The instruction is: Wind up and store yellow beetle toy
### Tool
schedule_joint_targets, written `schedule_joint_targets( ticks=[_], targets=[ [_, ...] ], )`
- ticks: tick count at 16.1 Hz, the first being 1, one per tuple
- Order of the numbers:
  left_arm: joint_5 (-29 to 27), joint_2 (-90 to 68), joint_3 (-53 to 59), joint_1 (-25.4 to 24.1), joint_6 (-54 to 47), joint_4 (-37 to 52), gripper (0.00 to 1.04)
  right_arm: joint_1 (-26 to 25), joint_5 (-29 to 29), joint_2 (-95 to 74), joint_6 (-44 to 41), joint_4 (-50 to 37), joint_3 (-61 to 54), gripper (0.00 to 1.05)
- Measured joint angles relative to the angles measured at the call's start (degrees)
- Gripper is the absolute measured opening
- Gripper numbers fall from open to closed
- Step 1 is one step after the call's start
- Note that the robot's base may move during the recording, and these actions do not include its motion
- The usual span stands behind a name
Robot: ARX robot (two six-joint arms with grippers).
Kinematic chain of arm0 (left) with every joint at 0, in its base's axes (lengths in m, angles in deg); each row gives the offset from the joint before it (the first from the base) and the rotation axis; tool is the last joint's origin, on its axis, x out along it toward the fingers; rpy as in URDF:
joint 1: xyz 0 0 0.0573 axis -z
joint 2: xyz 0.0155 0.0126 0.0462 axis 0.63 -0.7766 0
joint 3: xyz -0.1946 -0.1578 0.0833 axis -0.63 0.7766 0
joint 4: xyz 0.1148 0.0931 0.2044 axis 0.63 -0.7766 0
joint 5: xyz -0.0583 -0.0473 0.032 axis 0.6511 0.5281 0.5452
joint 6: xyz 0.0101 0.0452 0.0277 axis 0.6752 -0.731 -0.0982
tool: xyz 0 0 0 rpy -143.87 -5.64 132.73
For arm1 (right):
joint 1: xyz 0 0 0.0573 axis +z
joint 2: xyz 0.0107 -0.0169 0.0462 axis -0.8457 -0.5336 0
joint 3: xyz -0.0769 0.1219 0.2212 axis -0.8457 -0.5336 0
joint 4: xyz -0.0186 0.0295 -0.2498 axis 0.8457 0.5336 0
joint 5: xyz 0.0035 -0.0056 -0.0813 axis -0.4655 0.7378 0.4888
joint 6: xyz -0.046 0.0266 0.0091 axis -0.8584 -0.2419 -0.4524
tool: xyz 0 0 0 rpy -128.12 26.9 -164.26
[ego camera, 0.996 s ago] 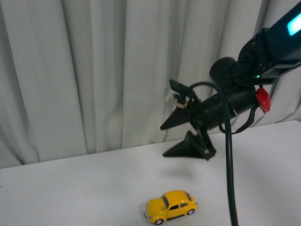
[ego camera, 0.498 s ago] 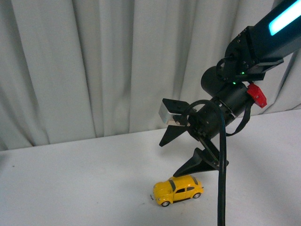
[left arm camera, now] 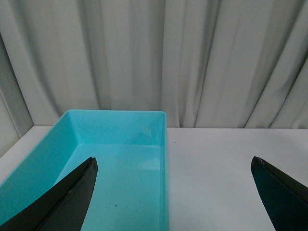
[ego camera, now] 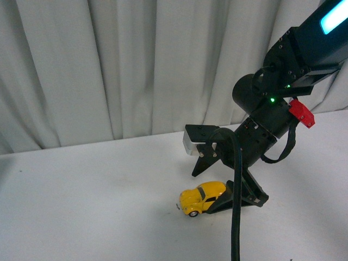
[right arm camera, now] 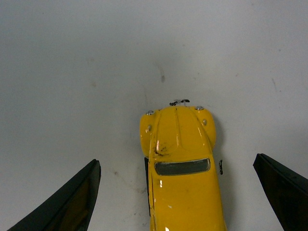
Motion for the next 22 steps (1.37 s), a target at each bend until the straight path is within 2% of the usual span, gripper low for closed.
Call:
schedule_joint_targets(
  ticks=[7, 10, 12, 14, 18, 22],
  targets=[
    [0.0, 0.0, 0.0, 0.0, 0.0, 0.0, 0.98, -1.4, 3.1, -1.9, -2.4, 0.3, 0.7, 0.97],
    [0.0, 0.0, 0.0, 0.0, 0.0, 0.0, 0.98, -1.1, 3.0, -2.0, -2.7, -0.8, 0.8, 0.74],
    [0.0, 0.0, 0.0, 0.0, 0.0, 0.0, 0.98, -0.7, 2.4, -2.0, -2.0, -1.6, 0.8, 0.52],
    [0.0, 0.0, 0.0, 0.0, 0.0, 0.0, 0.98, -0.2, 1.3, -2.0, -1.0, -2.0, 0.8, 0.4],
    [0.0, 0.0, 0.0, 0.0, 0.0, 0.0, 0.98, 0.6, -2.3, -2.0, 0.3, 0.5, 2.8, 0.39],
    [0.0, 0.0, 0.0, 0.0, 0.0, 0.0, 0.98, 3.1, -2.4, -2.0, 1.6, -1.8, 3.6, 0.39]
  ],
)
